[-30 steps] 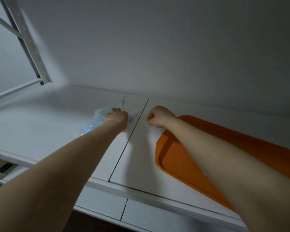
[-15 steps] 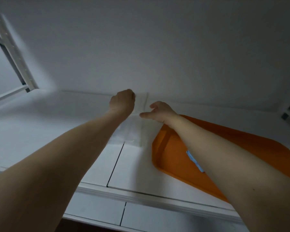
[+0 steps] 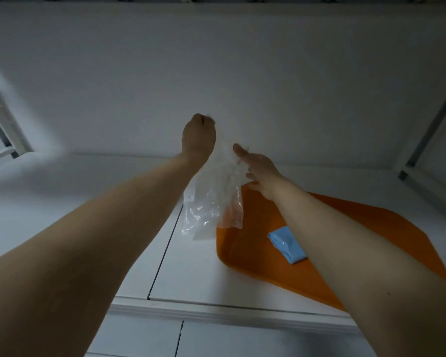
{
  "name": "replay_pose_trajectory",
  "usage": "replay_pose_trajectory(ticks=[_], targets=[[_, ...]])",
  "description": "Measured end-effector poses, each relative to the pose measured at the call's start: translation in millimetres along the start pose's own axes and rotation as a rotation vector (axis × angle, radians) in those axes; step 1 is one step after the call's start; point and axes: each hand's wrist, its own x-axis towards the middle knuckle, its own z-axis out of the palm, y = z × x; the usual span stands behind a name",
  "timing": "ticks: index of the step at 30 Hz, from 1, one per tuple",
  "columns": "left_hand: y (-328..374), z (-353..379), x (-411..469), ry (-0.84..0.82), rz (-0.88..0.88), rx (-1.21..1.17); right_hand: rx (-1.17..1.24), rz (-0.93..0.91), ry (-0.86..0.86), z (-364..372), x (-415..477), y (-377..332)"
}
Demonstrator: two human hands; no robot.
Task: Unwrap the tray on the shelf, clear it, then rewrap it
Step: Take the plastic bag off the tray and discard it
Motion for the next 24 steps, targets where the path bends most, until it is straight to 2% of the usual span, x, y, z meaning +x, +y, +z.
replay_pose_trajectory(ticks=[3,7,9,11,13,16,18,20,22,24], targets=[[11.8,5.9,-0.8,-0.042,-0.173,-0.227,0.189,0.06,-0.001,-8.1,-0.7,-1.5],[21.2,8.2,-11.3,-0.216,-0.44,-0.627,0.331,-0.031,0.102,-16.2,-0.7,-0.2],[22.8,9.6,-18.5,-0.293,-0.499,-0.764,0.216,-0.132,0.172,-23.4,-1.5,1.6],[21.5,9.9,-18.2,-0.361,-0.5,-0.787,-0.075,-0.198,0.228,-29.6,-2.0,1.9],[24.2,8.5,-15.2,-0.44,-0.437,-0.654,-0.247,-0.172,0.263,-35.9,-1.9,2.1],[27.0,11.9,-13.3,-0.437,-0.193,-0.125,-0.259,-0.117,0.315,-43.8,-2.8,-4.0],[25.8,15.7,-14.8,-0.494,-0.162,0.168,-0.238,-0.101,0.34,-49.9,0.1,-8.3],[24.7,18.9,-16.6,-0.565,-0.155,0.277,-0.194,-0.099,0.361,-55.1,4.3,-10.5],[21.8,20.7,-11.8,-0.488,-0.069,0.36,-0.134,-0.099,0.363,-58.4,6.2,-11.3],[22.1,18.7,-8.9,-0.297,0.011,0.486,-0.118,-0.085,0.349,-59.0,6.2,-11.8]])
